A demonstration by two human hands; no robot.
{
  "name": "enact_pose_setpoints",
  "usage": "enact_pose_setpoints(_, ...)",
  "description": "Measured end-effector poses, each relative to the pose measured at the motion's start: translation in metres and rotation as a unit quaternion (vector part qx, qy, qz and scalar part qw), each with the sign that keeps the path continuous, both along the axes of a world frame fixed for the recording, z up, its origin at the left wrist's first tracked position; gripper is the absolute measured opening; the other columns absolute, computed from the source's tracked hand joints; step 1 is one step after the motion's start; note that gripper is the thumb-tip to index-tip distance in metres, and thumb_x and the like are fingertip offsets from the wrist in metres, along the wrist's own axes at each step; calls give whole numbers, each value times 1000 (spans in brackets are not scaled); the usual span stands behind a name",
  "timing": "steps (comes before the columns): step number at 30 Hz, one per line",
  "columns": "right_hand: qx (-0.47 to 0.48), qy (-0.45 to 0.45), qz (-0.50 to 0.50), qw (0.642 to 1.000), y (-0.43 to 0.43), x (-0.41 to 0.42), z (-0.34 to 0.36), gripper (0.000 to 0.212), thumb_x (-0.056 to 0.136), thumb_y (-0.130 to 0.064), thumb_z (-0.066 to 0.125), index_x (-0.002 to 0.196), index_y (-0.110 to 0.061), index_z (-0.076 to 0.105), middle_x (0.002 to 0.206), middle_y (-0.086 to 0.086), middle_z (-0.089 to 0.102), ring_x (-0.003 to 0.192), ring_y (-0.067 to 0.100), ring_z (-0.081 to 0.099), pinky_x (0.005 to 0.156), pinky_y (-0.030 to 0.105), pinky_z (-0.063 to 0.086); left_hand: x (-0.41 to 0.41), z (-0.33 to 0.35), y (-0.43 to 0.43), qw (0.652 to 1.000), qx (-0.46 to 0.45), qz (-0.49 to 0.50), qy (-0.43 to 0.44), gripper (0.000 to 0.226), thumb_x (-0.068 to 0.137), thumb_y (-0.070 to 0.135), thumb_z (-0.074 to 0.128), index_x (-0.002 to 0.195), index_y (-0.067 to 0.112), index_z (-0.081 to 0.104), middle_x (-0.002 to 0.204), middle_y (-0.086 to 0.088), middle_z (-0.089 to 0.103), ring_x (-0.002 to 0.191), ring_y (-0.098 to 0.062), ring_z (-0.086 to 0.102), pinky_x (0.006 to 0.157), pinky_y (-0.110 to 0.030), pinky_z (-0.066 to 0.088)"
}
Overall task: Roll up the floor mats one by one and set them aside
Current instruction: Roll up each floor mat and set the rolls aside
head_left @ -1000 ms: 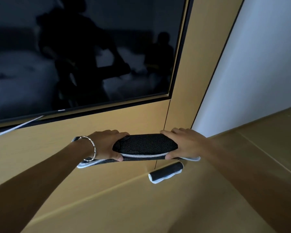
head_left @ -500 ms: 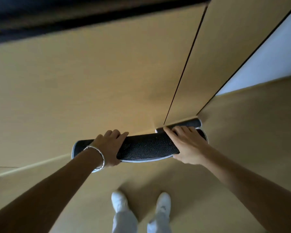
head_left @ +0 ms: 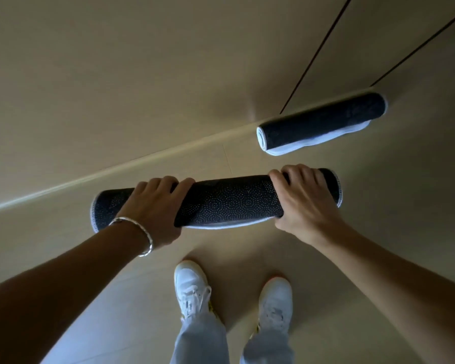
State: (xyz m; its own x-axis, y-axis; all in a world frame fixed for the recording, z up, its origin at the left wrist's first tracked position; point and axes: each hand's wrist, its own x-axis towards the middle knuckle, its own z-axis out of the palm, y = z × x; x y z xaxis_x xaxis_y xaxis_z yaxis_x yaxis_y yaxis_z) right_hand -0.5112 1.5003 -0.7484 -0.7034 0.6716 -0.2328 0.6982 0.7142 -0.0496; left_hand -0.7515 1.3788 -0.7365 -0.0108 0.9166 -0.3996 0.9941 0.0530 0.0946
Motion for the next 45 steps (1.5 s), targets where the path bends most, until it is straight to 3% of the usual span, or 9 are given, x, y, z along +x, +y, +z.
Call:
enact_pose_setpoints(6, -8, 10, 1, 1000, -7, -33, -120, 78, 35, -25, 88, 106, -12, 59, 88, 8, 58, 80, 31, 55, 71, 41, 43, -29, -111, -10, 999, 0, 14, 38, 93, 40, 22, 78, 125, 17, 41, 97, -11, 61, 79, -34, 61, 72, -43, 51)
enact_pose_setpoints(15, 66, 40, 10, 997, 36, -100, -242, 88, 32, -24, 91, 113, -12, 60, 97, 15, 59, 85, 34, 56, 76, 40, 42, -76, -233, 7, 990, 83, 52, 102, 71, 61, 21, 74, 125, 9, 47, 100, -19, 54, 79, -38, 54, 70, -47, 48)
enact_pose_setpoints(22, 94, 39, 13, 995, 76, -128, -282, 85, 42, -19, 89, 120, -8, 56, 105, 19, 56, 94, 37, 54, 84, 45, 40, -93, -281, 41, 980, 102, 80, 151, 74, 67, 28, 72, 130, 15, 34, 108, -22, 52, 87, -38, 53, 75, -46, 44)
enact_pose_setpoints(25, 105, 14, 13, 994, 79, -133, -285, 91, 43, -18, 89, 125, -9, 51, 110, 19, 54, 98, 38, 52, 91, 48, 39, -81, -281, 48, 972, 17, 122, 200, 85, 75, 36, 69, 137, 22, 12, 130, -15, 37, 111, -33, 43, 93, -46, 38)
enact_pose_setpoints(29, -8, -97, -5, 995, 65, -132, -244, 120, 57, -36, 88, 149, -13, 15, 144, 17, 27, 135, 38, 23, 114, 49, 11, -69, -245, 47, 967, -73, 139, 201, 121, 68, 59, 70, 145, 22, -15, 150, -13, 6, 139, -32, 13, 110, -53, 21)
enact_pose_setpoints(32, -92, -102, 10, 991, 42, -118, -193, 111, 68, -48, 79, 149, -13, 12, 149, 14, 19, 142, 34, 9, 116, 46, 8, -48, -198, 30, 974, -95, 131, 157, 115, 75, 61, 62, 145, 22, -20, 154, -12, 0, 142, -31, 7, 112, -51, 17)
enact_pose_setpoints(38, -282, -102, -16, 954, 40, -89, -40, 41, 90, -38, 57, 124, -14, 54, 127, 8, 52, 115, 26, 51, 97, 38, 43, -27, -53, 41, 983, -141, 118, -5, 63, 90, 41, 51, 144, 25, 24, 147, 0, 31, 134, -21, 32, 108, -34, 30)
enact_pose_setpoints(41, -341, -84, -52, 935, 54, -73, 58, 40, 93, -37, 53, 129, -19, 54, 127, 3, 58, 112, 21, 57, 93, 30, 45, -19, 38, 60, 978, -153, 113, -85, 39, 91, 36, 51, 130, 33, 45, 131, 13, 51, 125, -9, 44, 100, -22, 33)
enact_pose_setpoints(45, -367, -42, -102, 924, 65, -43, 209, 42, 94, -39, 51, 134, -27, 50, 127, -6, 58, 112, 13, 56, 84, 23, 39, -4, 185, 83, 962, -130, 145, -192, 28, 89, 30, 53, 116, 33, 57, 91, 23, 59, 94, -3, 59, 92, -24, 44)
